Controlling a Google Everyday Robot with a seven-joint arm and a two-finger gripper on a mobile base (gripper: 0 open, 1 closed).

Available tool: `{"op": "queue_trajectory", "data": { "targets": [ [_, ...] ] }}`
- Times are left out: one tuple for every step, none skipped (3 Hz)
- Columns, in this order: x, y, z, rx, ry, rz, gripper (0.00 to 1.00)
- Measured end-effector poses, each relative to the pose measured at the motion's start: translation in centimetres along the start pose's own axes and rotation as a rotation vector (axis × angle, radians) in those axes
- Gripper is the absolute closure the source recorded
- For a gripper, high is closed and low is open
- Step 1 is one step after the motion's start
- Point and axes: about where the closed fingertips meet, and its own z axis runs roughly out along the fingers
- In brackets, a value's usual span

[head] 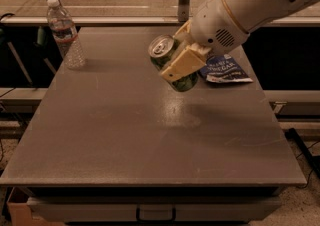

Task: Knock green can over

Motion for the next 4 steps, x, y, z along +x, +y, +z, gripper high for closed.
{"op": "queue_trajectory", "data": {
  "targets": [
    [1.0, 1.4, 1.0, 0.006, 0.185, -0.1, 1.0],
    [1.4, 3.4, 2.8, -0.004, 0.337, -0.203, 0.83],
    [1.3, 4.6, 4.3, -0.021, 0.407, -0.251, 0.61],
    [1.0, 5.2, 5.6, -0.044, 0.434, -0.259, 0.36]
  ]
}}
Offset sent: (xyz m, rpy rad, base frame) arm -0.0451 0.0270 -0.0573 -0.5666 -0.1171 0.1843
